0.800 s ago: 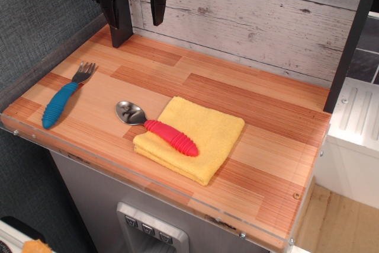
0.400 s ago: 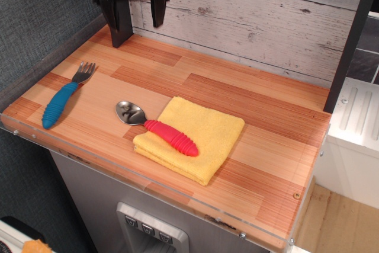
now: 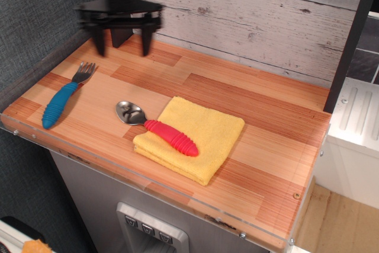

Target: Move the blue utensil to the center back of the table against the brick wall

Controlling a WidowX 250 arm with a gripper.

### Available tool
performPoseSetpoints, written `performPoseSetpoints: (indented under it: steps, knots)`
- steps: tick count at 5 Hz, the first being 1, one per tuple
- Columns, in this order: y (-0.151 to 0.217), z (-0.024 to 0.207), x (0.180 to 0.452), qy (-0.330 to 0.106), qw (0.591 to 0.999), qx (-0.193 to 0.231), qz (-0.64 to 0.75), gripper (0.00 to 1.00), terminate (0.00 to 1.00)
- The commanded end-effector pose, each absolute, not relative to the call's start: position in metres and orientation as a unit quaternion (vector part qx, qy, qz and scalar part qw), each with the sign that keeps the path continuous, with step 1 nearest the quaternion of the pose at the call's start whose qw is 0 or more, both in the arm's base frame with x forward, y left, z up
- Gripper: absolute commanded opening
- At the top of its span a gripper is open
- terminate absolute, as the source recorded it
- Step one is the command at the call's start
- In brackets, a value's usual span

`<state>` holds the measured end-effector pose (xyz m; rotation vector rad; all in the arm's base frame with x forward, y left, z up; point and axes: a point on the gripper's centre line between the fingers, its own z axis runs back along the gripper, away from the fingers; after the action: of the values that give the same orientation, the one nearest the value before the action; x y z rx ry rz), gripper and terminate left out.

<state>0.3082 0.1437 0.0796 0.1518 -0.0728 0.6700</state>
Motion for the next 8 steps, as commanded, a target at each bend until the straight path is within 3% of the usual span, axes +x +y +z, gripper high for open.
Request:
performPoseSetpoints:
  steps: [1,2,5,7,8]
  knots:
    - [0.178,0.077,0.279,-0.035,0.927,0.113,0.356,1.00,0.00]
    - [0.188,0.067,0.269,-0.037,0.926,0.123,0.355,1.00,0.00]
    - [0.207,0.030,0.259,-0.087,0.948,0.076,0.297,1.00,0.00]
    - [0.213,0.016,0.257,-0.079,0.949,0.062,0.298,1.00,0.00]
    - [0.214,0.016,0.256,-0.080,0.948,0.059,0.302,0.00,0.00]
